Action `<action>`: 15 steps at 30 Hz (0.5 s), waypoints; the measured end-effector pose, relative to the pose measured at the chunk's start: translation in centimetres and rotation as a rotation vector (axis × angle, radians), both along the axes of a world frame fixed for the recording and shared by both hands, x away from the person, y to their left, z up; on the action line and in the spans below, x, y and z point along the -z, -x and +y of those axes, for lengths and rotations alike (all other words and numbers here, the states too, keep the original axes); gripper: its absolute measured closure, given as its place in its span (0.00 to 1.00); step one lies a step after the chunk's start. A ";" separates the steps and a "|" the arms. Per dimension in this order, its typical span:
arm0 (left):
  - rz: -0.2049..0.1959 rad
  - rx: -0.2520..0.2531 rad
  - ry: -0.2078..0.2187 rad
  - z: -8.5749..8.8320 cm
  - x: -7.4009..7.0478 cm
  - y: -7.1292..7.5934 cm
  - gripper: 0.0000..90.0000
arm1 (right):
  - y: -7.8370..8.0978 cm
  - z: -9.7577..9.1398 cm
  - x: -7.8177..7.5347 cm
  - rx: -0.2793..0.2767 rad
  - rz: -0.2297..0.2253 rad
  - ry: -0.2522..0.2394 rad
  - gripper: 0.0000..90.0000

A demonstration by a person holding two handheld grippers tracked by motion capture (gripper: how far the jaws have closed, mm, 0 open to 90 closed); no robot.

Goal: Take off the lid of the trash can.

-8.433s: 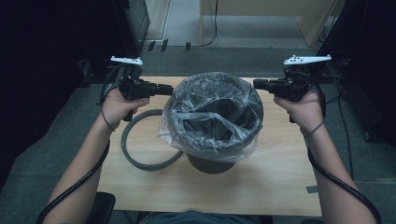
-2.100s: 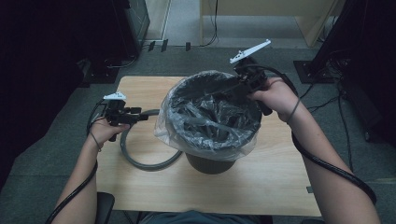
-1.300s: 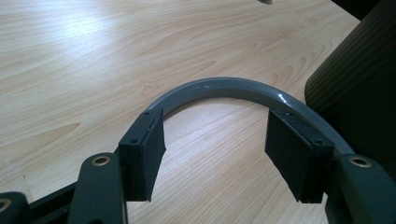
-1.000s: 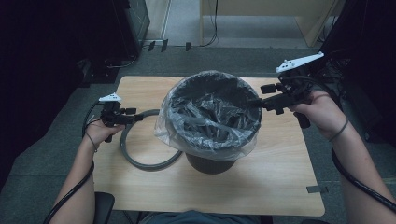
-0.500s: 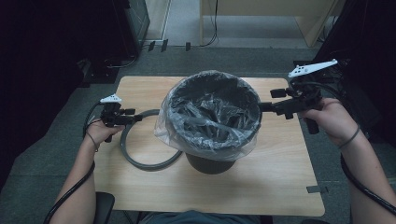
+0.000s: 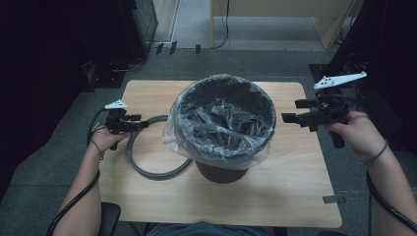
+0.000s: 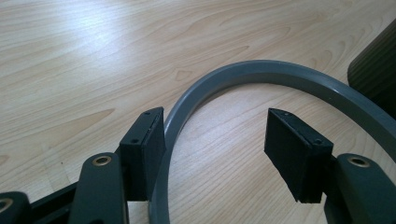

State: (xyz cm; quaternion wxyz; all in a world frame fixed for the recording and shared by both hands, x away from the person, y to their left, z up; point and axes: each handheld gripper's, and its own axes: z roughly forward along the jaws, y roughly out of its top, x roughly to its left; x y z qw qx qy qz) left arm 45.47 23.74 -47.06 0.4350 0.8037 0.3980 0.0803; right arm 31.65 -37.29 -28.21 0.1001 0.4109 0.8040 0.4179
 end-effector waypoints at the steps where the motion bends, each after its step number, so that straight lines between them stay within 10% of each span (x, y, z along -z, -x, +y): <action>1: -0.001 -0.003 -0.001 0.0 0.1 0.0 0.42 | 0.0 0.0 0.3 0.000 0.001 0.007 0.24; 15: -0.009 -0.017 -0.001 0.5 0.6 -0.6 0.40 | -0.4 0.9 5.2 0.000 0.018 0.018 0.24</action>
